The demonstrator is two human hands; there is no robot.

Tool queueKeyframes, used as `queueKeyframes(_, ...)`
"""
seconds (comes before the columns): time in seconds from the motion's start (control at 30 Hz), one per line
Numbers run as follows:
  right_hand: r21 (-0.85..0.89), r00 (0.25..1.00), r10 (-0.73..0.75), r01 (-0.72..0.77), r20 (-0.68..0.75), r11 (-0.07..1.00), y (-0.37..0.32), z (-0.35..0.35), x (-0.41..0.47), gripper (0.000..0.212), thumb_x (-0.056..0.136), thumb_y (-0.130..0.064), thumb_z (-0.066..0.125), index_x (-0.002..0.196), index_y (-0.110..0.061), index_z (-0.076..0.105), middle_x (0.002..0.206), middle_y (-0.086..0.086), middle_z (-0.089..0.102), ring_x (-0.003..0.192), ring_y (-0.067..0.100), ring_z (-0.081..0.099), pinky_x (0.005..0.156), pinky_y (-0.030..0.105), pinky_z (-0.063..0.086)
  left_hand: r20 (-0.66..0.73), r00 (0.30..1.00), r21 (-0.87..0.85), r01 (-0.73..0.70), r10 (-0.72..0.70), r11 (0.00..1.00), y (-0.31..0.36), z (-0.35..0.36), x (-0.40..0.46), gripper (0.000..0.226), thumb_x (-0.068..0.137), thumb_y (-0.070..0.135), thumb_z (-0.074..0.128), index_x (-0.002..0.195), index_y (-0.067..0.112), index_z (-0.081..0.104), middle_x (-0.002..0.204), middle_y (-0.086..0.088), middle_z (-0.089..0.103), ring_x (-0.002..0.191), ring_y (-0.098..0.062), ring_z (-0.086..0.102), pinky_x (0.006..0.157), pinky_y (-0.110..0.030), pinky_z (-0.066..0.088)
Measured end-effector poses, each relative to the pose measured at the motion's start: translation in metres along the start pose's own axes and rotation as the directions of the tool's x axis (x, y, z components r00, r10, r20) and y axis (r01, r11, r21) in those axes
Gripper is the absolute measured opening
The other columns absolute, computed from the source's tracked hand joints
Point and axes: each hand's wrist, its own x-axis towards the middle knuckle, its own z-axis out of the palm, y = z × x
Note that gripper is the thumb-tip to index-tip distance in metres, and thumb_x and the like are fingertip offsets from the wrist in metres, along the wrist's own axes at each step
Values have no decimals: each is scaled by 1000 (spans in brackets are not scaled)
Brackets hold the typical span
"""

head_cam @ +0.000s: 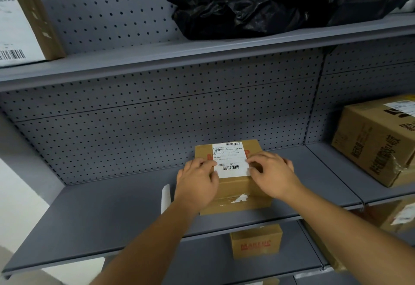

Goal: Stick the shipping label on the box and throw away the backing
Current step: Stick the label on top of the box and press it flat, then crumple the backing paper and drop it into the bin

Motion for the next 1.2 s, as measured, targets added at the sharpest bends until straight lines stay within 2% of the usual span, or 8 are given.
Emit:
queueKeyframes(0.23, 7, 1000, 4, -4, -18, 1000, -8, 0, 2, 35, 97, -33, 54, 130, -31, 66, 142, -11, 59, 135, 18, 47, 113, 45, 28, -10, 1000, -40, 27, -28, 999, -26, -12, -3, 40, 101, 27, 45, 138, 30, 60, 146, 7, 52, 138, -16, 41, 117, -38, 27)
queueKeyframes(0.43, 90, 996, -82, 85, -35, 992, -51, 9, 9, 38, 101, -35, 52, 136, -24, 60, 139, -1, 62, 132, 24, 50, 110, 40, 38, -17, 995, -57, 99, -100, 993, -54, -28, -8, 43, 101, 35, 49, 143, 27, 52, 147, 3, 52, 137, -21, 44, 115, -44, 38)
queueKeyframes(0.6, 120, 986, -166, 164, 9, 979, -98, 25, 16, 44, 99, -39, 54, 140, -22, 54, 136, 5, 63, 129, 27, 52, 105, 42, 46, -59, 984, -104, 162, -169, 981, -83, -44, -12, 46, 103, 38, 49, 147, 25, 49, 150, 0, 51, 140, -23, 42, 115, -47, 39)
queueKeyframes(0.87, 114, 965, -256, 248, 59, 962, -160, 64, 22, 49, 98, -40, 54, 143, -22, 50, 139, 6, 60, 130, 28, 51, 108, 42, 44, -109, 957, -45, 264, -268, 963, -133, -72, -27, 48, 101, 40, 50, 146, 26, 50, 152, 0, 49, 139, -24, 43, 113, -47, 40)
queueKeyframes(1.03, 107, 958, -269, 258, 97, 960, -189, 85, 23, 52, 99, -44, 51, 147, -26, 45, 144, 3, 56, 134, 26, 47, 105, 43, 47, -112, 931, -111, 335, -347, 936, -163, -79, -37, 46, 100, 40, 50, 145, 27, 51, 150, 0, 49, 138, -26, 42, 112, -49, 41)
queueKeyframes(1.2, 160, 951, -257, 231, 171, 960, -206, 112, 23, 52, 100, -39, 52, 149, -22, 44, 146, 7, 54, 138, 29, 42, 111, 41, 41, -65, 917, -112, 385, -394, 916, -186, -73, -47, 48, 101, 42, 49, 147, 27, 50, 151, -2, 49, 138, -28, 42, 110, -47, 44)
